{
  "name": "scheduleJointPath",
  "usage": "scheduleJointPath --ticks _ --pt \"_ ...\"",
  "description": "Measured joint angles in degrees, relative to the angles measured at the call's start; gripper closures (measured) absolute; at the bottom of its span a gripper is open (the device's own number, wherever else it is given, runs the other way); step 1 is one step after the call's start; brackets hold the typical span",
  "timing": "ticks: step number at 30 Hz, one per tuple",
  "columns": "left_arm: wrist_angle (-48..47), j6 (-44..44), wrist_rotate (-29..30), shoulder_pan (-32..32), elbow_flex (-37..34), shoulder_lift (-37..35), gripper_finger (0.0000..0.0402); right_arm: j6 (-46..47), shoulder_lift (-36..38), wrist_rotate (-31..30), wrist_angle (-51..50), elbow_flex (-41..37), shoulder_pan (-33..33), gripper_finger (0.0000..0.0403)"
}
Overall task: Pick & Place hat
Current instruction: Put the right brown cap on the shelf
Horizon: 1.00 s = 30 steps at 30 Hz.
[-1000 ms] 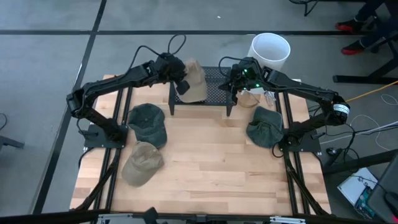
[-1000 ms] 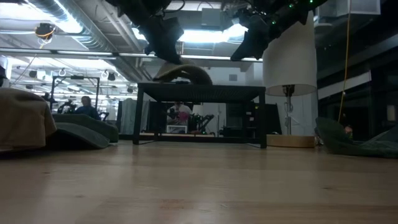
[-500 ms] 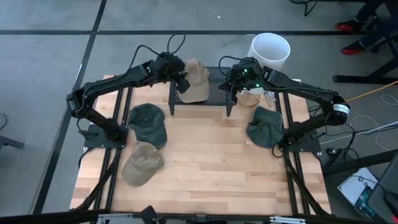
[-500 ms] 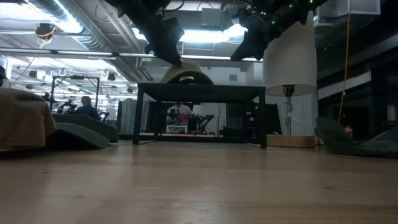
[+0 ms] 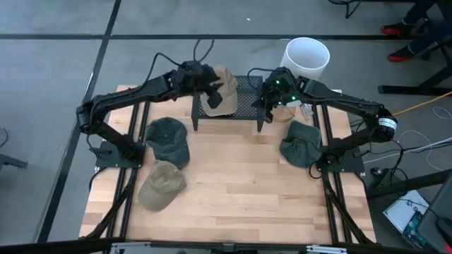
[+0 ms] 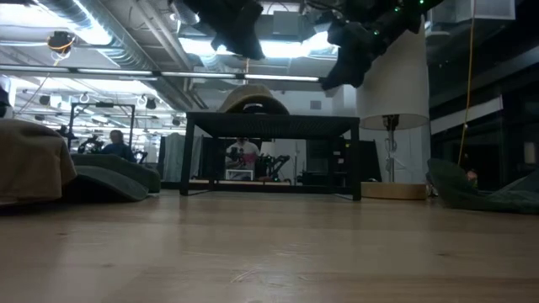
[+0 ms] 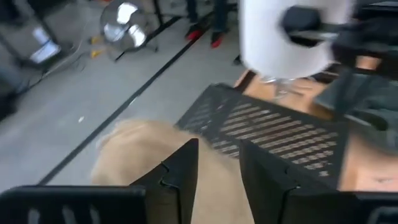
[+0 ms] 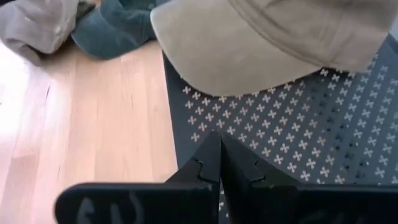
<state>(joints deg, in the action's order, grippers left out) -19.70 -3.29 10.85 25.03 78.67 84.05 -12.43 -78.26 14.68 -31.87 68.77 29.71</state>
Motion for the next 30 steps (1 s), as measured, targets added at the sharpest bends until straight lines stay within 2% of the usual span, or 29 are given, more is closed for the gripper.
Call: scheduleJointPath --ticks 4,7,10,12,19,23,30 --pt "0.7 -2.3 0.0 -4.0 0.0 0.1 0.0312 -0.9 0.0 0.0 -1.6 0.0 0.0 0.0395" --pt "0.7 -1.5 -0.2 -6.1 -0.4 0.4 0.0333 -2.3 0.9 0.0 -6.9 0.0 0.0 0.0395" --pt "1.1 -0.5 -0.3 -7.3 -0.4 1.3 0.0369 -0.9 3.2 -0.1 -11.6 0.0 -0.6 0.0395" --pt "1.6 -0.6 0.0 -8.1 -0.4 2.4 0.0392 0.4 5.1 -1.4 -11.2 -0.6 -1.7 0.0395" --pt "2.1 0.1 1.5 -8.9 0.8 7.4 0.0400 5.1 11.4 -4.5 -9.5 -6.1 -6.8 0.0395" --pt "-0.9 0.8 0.9 -8.8 5.3 11.2 0.0401 8.1 14.1 -4.7 -8.8 -9.4 -8.7 0.0395" --pt "-10.8 1.0 -0.3 -8.7 19.0 20.2 0.0401 12.1 18.3 -4.7 -8.1 -13.7 -11.9 0.0395"
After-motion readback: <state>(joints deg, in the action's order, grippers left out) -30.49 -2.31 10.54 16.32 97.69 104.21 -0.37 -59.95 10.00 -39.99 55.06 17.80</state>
